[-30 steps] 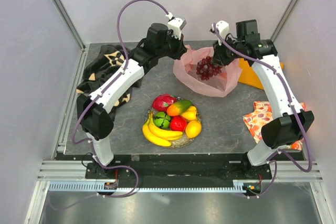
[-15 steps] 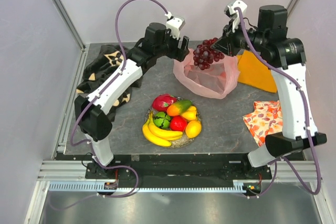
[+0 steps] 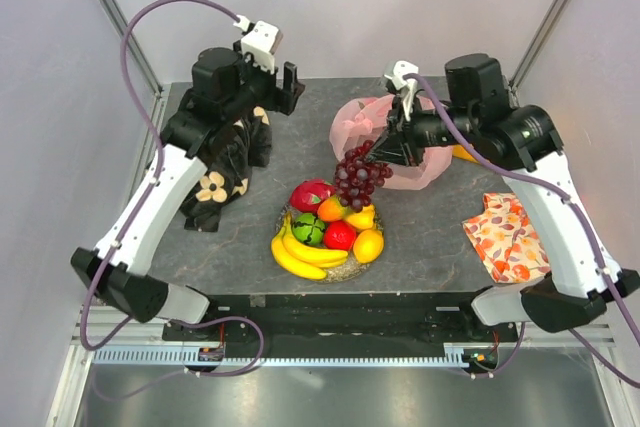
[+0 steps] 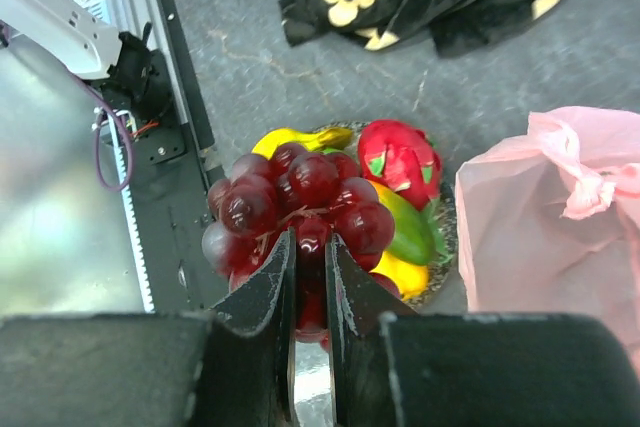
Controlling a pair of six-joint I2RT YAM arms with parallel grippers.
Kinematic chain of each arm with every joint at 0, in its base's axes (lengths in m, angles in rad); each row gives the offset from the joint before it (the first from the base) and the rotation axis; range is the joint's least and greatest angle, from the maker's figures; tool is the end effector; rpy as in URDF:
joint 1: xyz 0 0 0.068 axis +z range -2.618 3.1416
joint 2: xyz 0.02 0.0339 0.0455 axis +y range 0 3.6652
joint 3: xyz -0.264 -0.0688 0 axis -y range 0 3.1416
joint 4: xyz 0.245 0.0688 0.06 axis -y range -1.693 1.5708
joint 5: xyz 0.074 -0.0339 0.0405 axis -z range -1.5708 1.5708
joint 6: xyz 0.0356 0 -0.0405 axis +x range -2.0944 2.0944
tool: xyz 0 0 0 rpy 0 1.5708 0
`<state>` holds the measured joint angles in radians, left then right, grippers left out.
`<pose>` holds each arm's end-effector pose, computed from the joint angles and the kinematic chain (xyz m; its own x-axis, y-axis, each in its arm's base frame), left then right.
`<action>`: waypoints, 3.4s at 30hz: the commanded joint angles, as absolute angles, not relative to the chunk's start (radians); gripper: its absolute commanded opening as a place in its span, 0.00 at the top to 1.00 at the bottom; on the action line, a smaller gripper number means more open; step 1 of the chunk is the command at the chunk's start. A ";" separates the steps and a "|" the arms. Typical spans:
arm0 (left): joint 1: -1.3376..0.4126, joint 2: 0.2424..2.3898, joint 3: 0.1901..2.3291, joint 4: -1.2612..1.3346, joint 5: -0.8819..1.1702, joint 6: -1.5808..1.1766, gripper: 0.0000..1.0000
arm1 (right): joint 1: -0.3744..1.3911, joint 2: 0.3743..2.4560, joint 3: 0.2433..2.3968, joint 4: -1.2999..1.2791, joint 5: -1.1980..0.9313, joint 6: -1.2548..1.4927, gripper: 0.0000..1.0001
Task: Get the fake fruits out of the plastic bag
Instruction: Place the fake fruit on the plate.
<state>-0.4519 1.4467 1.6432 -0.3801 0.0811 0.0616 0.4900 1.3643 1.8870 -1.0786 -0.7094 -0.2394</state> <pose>0.2898 -0.1439 0.4622 -0.1327 0.1326 -0.9822 0.5160 0.8553 0.0458 0.1956 0.1306 0.4929 -0.2519 -0.3383 -0.9067 -0.9316 0.3385 0.1325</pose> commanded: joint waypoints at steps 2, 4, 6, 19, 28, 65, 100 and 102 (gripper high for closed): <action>-0.379 1.293 1.530 -0.406 0.196 0.040 0.18 | 0.552 1.433 1.902 -1.026 -0.707 -0.207 1.00; -0.348 1.229 1.485 -0.410 0.230 0.023 0.19 | 0.595 1.472 1.910 -1.025 -0.689 -0.209 1.00; -0.321 1.181 1.462 -0.414 0.251 0.029 0.19 | 0.655 1.517 1.925 -1.035 -0.649 -0.231 1.00; -0.213 1.088 1.361 -0.407 0.350 0.018 0.21 | 0.833 1.698 1.911 -1.186 -0.540 -0.471 1.00; -0.170 1.094 1.344 -0.397 0.376 -0.021 0.22 | 0.861 1.784 1.888 -1.219 -0.511 -0.575 1.00; -0.149 1.164 1.365 -0.367 0.431 -0.075 0.24 | 0.893 1.885 1.882 -1.091 -0.278 -0.483 0.76; -0.138 1.160 1.407 -0.393 0.410 -0.040 0.17 | 0.709 1.663 2.016 -0.964 0.026 -0.351 0.02; -0.127 1.154 1.407 -0.406 0.405 -0.029 0.17 | 0.637 1.640 1.996 -0.908 0.043 -0.295 0.02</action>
<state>-0.1486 1.1961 1.3682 -0.3973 0.4301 -0.0765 0.7322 1.7237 1.9709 -1.0164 -0.0475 -0.3981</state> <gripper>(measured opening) 0.828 0.976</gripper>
